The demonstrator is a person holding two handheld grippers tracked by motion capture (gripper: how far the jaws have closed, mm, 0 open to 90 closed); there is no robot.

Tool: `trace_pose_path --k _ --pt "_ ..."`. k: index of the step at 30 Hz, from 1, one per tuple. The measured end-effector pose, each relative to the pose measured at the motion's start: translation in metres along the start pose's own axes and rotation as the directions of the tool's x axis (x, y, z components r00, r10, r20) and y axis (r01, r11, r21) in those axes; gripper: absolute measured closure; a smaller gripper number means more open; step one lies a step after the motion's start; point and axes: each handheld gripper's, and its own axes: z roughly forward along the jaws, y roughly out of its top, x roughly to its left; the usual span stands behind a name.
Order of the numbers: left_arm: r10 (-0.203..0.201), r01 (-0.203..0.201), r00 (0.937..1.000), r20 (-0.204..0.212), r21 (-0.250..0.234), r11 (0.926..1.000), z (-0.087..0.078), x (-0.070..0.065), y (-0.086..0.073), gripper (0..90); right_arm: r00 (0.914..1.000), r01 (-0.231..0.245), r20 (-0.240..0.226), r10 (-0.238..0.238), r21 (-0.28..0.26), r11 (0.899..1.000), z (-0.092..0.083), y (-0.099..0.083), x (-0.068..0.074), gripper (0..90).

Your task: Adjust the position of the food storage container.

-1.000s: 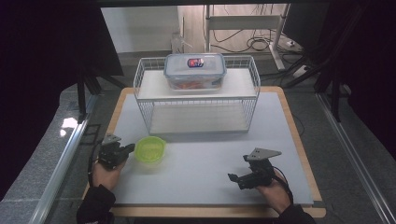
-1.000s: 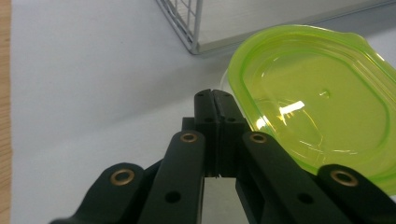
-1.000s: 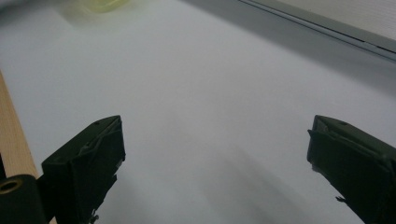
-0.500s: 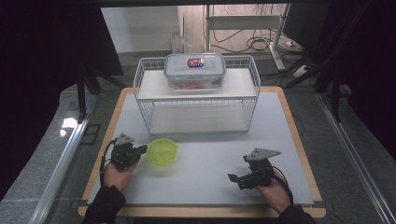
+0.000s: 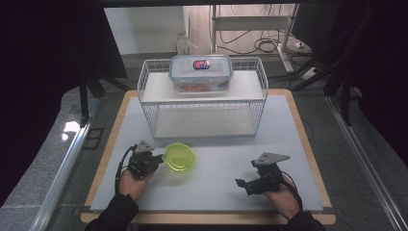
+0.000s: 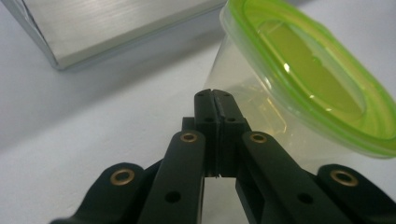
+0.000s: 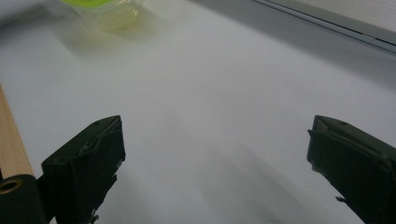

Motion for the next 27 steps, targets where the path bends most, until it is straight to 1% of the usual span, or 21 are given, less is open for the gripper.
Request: trace_pose_path --k 4,7,8,11,12,17,20,22,24,26,27 --pt "-0.027 0.027 0.9996 -0.013 0.012 0.9996 0.000 0.008 -0.004 89.9 1.0000 0.001 0.001 -0.001 0.003 1.000 0.000 0.000 0.000 4.0" --pt "-0.018 0.019 0.9998 -0.012 0.037 0.9991 0.002 0.012 -0.008 89.8 1.0000 0.002 0.000 -0.002 0.003 1.000 0.000 0.000 0.000 4.0" --pt "-0.021 0.021 0.9998 0.000 0.044 0.9988 0.003 0.013 -0.009 89.7 1.0000 0.002 0.000 -0.002 0.003 1.000 0.000 0.000 0.000 4.0" --pt "-0.009 0.008 0.9999 0.007 0.052 0.9986 0.005 0.013 -0.012 89.3 1.0000 0.003 0.000 -0.003 0.003 1.000 0.000 0.000 0.000 4.0" --pt "-0.011 0.010 0.9999 0.012 0.053 0.9986 0.005 0.014 -0.012 89.2 1.0000 0.001 0.000 -0.001 0.005 1.000 0.000 0.000 0.000 4.0" --pt "0.001 -0.002 0.9996 0.028 0.060 0.9982 0.007 0.011 -0.015 88.8 1.0000 0.002 -0.001 -0.002 0.005 1.000 0.000 0.000 0.000 4.0" --pt "0.006 -0.008 0.9992 0.040 0.069 0.9975 0.010 0.006 -0.016 88.8 1.0000 0.001 -0.002 -0.001 0.005 1.000 0.001 0.000 0.000 4.0" --pt "0.028 -0.031 0.9986 0.045 0.074 0.9968 0.011 0.003 -0.015 88.9 1.0000 0.001 -0.002 -0.001 0.006 1.000 0.001 0.000 0.000 4.0" --pt "0.030 -0.033 0.9981 0.054 0.070 0.9970 0.012 -0.001 -0.014 88.8 1.0000 0.000 -0.002 0.000 0.007 1.000 0.001 0.000 0.000 4.0" --pt "0.048 -0.052 0.9972 0.058 0.073 0.9960 0.013 -0.003 -0.013 88.8 1.0000 -0.001 -0.002 0.001 0.010 1.000 0.001 -0.001 0.000 4.0" --pt "0.050 -0.054 0.9968 0.062 0.073 0.9958 0.014 -0.005 -0.013 88.8 1.0000 -0.002 -0.003 0.002 0.011 1.000 0.002 -0.001 0.000 4.0"
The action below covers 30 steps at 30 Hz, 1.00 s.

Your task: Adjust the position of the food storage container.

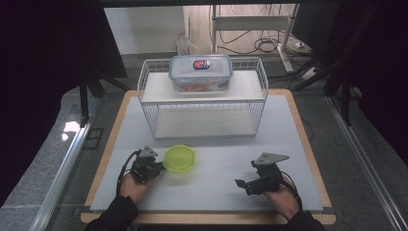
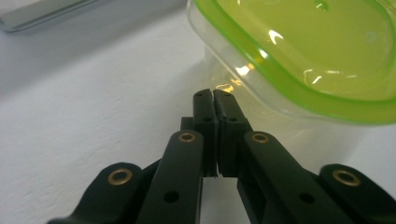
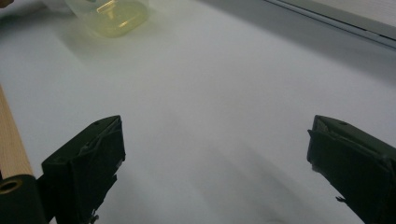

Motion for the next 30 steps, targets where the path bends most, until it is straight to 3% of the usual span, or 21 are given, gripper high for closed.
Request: trace_pose_path --k 12,23,30 --pt "0.048 -0.048 0.9985 0.026 0.013 0.9988 0.007 -0.017 0.005 88.8 1.0000 -0.003 0.000 0.003 0.007 1.000 0.001 0.000 0.000 4.0" --pt "0.102 -0.103 0.9930 0.059 0.021 0.9945 0.018 -0.035 0.011 88.0 1.0000 -0.004 -0.001 0.004 0.010 1.000 0.002 0.000 0.000 4.0" --pt "0.114 -0.115 0.9913 0.066 0.015 0.9932 0.026 -0.046 0.017 87.5 1.0000 -0.003 0.000 0.003 0.014 1.000 0.002 0.000 0.000 4.0"
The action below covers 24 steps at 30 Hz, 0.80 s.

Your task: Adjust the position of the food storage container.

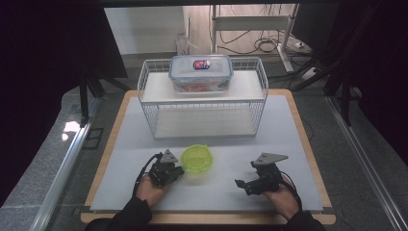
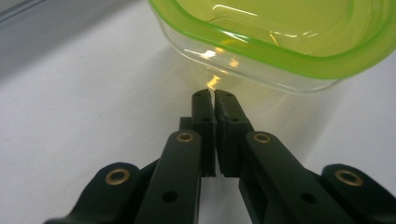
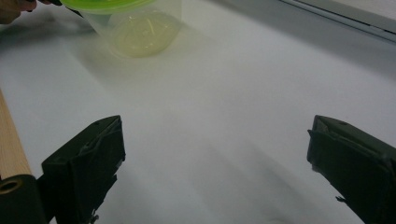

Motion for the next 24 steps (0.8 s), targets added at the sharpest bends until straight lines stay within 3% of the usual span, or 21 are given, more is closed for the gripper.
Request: trace_pose_path --k 5,10,18,24 --pt "0.014 -0.013 0.9998 -0.014 0.014 0.9998 0.002 -0.003 0.000 85.1 1.0000 0.002 -0.002 -0.002 -0.001 1.000 0.000 0.000 0.000 4.0" --pt "0.013 -0.013 0.9992 -0.039 0.001 0.9999 -0.009 0.000 -0.003 76.7 1.0000 -0.001 -0.004 0.001 -0.004 1.000 0.000 0.000 -0.001 4.0" --pt "0.036 -0.039 0.9964 -0.077 -0.037 0.9985 -0.037 -0.002 -0.017 52.7 0.9999 -0.014 0.008 0.014 -0.034 0.999 -0.001 0.003 -0.001 3.5" --pt "0.014 -0.022 0.9963 -0.085 -0.095 0.9953 -0.053 0.002 -0.029 30.8 0.9997 -0.022 0.013 0.023 -0.040 0.999 -0.001 0.003 -0.002 3.4"
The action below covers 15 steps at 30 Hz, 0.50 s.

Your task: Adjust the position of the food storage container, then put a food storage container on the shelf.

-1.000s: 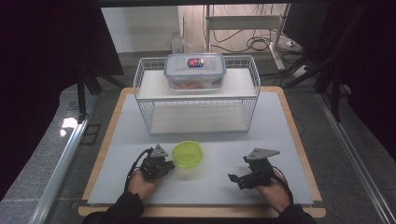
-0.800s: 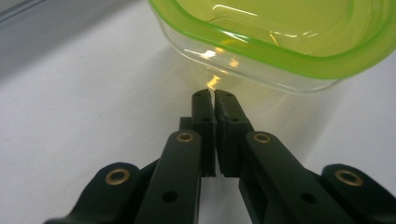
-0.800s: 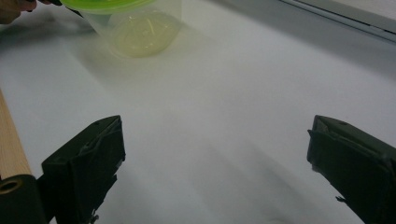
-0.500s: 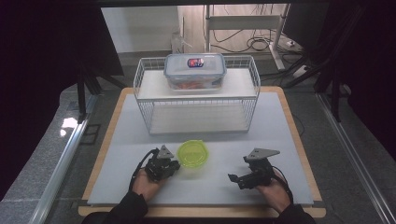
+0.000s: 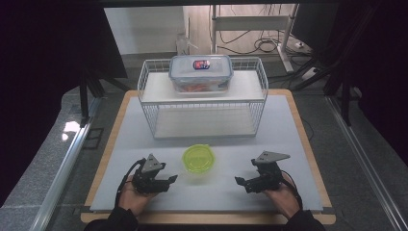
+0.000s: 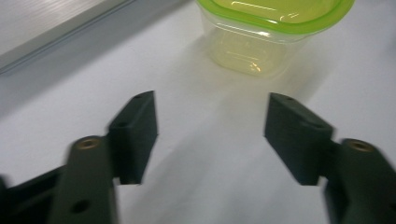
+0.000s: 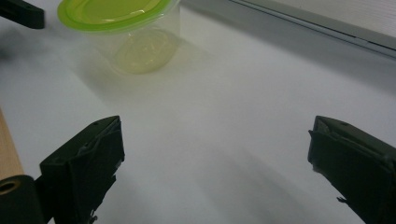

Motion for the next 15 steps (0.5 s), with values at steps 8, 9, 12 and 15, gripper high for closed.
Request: trace_pose_path --k 8,9,12,15 --pt "-0.031 0.031 0.9995 0.010 -0.059 0.9978 -0.018 0.003 -0.014 15.5 0.9999 -0.008 0.010 0.008 0.009 1.000 0.002 -0.001 -0.001 3.4" --pt "-0.031 0.032 0.9994 0.011 -0.061 0.9976 -0.019 0.003 -0.015 13.7 0.9999 -0.009 0.011 0.009 0.010 1.000 0.002 -0.001 -0.001 3.4" --pt "-0.024 0.024 0.9996 0.014 -0.065 0.9976 -0.021 0.002 -0.018 8.7 0.9998 -0.013 0.012 0.013 0.008 1.000 0.002 -0.001 -0.001 3.4" --pt "-0.002 0.002 1.0000 0.005 -0.066 0.9978 -0.021 -0.001 -0.019 5.2 0.9998 -0.019 0.010 0.019 0.003 1.000 0.002 0.001 -0.001 2.8"
